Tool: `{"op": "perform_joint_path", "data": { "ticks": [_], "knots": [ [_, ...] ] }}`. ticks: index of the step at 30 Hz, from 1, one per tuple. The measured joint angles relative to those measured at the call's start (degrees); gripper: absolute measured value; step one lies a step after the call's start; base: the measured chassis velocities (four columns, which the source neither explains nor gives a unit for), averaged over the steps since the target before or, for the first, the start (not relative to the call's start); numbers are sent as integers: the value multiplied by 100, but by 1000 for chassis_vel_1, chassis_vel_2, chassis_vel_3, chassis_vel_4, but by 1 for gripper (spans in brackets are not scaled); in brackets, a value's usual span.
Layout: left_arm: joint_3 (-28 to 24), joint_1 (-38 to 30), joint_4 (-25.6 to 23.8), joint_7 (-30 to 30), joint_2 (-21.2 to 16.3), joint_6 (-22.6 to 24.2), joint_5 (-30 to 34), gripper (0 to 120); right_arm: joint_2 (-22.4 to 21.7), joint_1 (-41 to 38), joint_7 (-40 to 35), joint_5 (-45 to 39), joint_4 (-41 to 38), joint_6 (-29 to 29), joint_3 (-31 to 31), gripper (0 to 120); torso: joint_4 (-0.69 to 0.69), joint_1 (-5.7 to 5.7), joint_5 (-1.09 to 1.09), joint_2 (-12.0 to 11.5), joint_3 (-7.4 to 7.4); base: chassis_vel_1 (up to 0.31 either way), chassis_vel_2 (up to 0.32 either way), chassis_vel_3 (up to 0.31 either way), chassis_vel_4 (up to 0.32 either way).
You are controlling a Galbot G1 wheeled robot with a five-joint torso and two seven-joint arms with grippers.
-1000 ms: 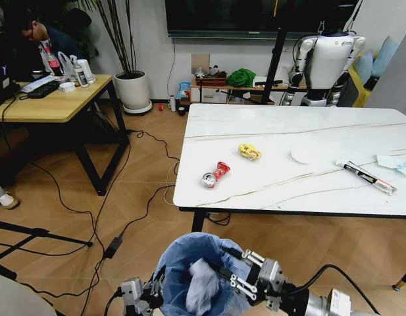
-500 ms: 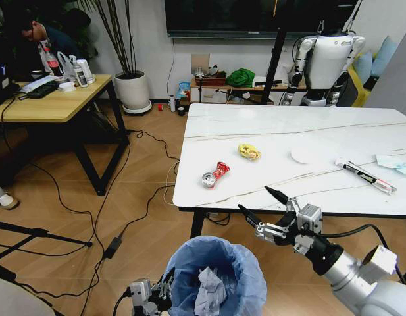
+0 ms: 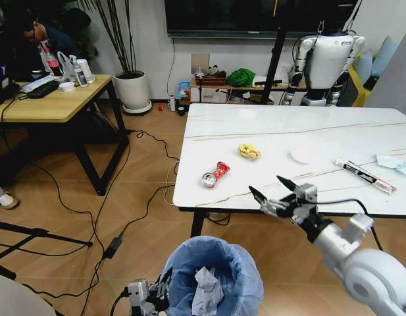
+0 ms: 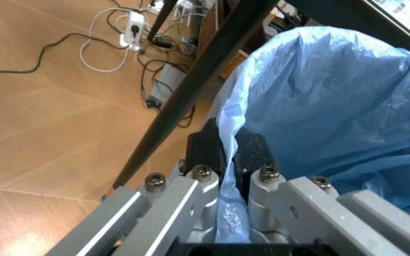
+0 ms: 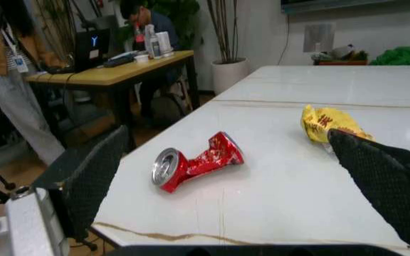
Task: Pick up the trash bin and place the trash from the table into it.
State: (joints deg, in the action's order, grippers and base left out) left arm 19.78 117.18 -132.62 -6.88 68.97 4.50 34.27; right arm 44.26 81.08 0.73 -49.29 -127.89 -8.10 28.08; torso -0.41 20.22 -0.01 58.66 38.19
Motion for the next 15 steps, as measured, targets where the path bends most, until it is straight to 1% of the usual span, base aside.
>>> {"op": "perform_joint_path", "data": {
  "ticks": [2, 3, 7, 9, 11, 12, 14, 15],
  "knots": [
    [99, 92, -24, 23, 55, -27, -41, 0, 13, -331, -84, -39, 169, -59, -348, 100, -1, 0, 1, 0, 0, 0, 0, 0, 0],
    [99, 92, -24, 23, 55, -27, -41, 0, 13, -331, -84, -39, 169, -59, -348, 100, -1, 0, 1, 0, 0, 0, 0, 0, 0],
    [258, 222, -73, 44, 136, -45, -71, 0, 132, -921, -183, 40, 513, -97, -1093, 100, -2, 0, 1, 0, 0, 0, 0, 0, 0],
    [279, 229, -80, 45, 147, -45, -72, 0, 151, -1020, -183, 58, 561, -97, -1194, 100, -2, 0, 1, 0, 0, 0, 0, 0, 0],
    [337, 250, -96, 46, 185, -46, -71, 0, 216, -1391, -180, 96, 754, -84, -1559, 100, -1, 0, 0, 0, 0, 0, 0, 0, 0],
    [337, 250, -96, 46, 185, -46, -71, 0, 216, -1391, -180, 96, 754, -84, -1559, 100, -1, 0, 0, 0, 0, 0, 0, 0, 0],
    [370, 257, -102, 50, 217, -45, -70, 0, 264, -1671, -169, 115, 912, -65, -1820, 100, 0, 0, 1, 0, 0, 0, 0, 0, 0],
    [370, 257, -102, 50, 217, -45, -70, 0, 264, -1671, -169, 115, 912, -65, -1820, 100, 0, 0, 1, 0, 0, 0, 0, 0, 0]
  ]
}}
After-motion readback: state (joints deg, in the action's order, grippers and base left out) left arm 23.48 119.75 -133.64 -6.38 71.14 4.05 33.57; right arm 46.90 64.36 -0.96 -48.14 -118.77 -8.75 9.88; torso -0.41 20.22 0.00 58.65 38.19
